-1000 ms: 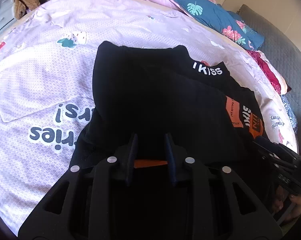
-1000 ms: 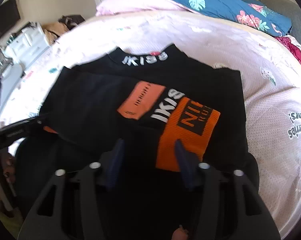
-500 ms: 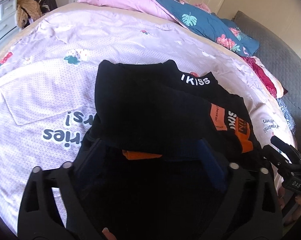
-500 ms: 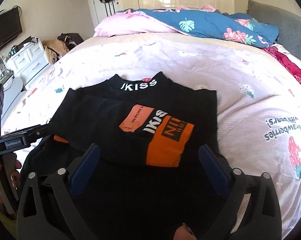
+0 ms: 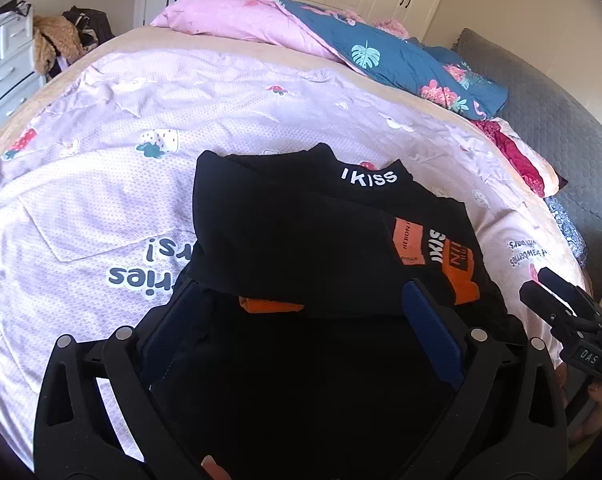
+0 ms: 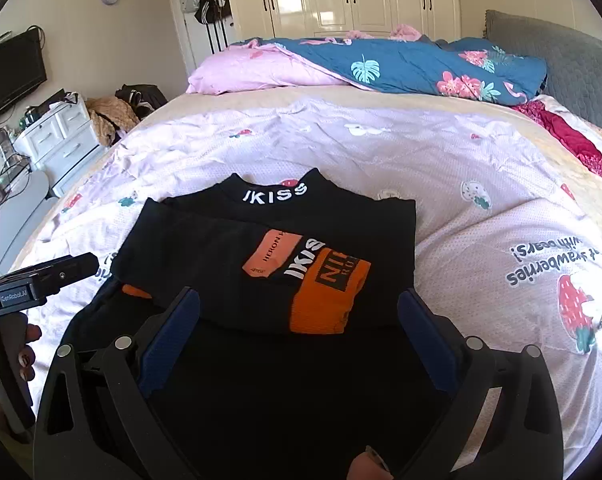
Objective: Fold small clothes
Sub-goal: 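Lower the cuff onto the shirt body and open the right gripper, then move both grippers to the black shirt hem and close on it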
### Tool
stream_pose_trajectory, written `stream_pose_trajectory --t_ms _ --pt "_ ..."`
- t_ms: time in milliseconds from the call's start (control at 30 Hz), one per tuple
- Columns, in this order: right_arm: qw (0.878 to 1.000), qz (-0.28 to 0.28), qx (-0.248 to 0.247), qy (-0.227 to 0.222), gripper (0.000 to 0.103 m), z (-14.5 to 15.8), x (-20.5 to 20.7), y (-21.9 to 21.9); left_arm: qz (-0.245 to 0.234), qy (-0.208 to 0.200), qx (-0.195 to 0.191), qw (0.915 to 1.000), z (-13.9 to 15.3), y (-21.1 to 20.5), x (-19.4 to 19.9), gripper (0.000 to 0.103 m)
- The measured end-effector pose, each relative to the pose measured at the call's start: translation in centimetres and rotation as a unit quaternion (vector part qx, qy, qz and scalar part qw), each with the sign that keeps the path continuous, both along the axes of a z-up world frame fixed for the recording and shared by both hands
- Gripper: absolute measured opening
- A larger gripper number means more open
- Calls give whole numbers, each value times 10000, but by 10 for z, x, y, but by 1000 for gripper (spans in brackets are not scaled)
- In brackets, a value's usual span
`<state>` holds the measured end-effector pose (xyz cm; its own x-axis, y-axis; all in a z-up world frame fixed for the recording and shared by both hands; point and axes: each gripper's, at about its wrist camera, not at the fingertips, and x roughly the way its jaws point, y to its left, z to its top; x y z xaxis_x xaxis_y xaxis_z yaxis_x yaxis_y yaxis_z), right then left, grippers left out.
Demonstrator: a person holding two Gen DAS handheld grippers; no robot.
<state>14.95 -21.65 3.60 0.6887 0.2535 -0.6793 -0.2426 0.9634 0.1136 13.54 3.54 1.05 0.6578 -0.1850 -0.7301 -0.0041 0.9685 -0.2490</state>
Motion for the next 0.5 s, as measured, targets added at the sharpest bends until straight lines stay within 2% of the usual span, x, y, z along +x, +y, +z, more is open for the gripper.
stream_pose_trajectory --t_ms 500 --pt "9999 31 12 -123 99 21 -35 -10 66 -90 119 9999 17 4 -33 94"
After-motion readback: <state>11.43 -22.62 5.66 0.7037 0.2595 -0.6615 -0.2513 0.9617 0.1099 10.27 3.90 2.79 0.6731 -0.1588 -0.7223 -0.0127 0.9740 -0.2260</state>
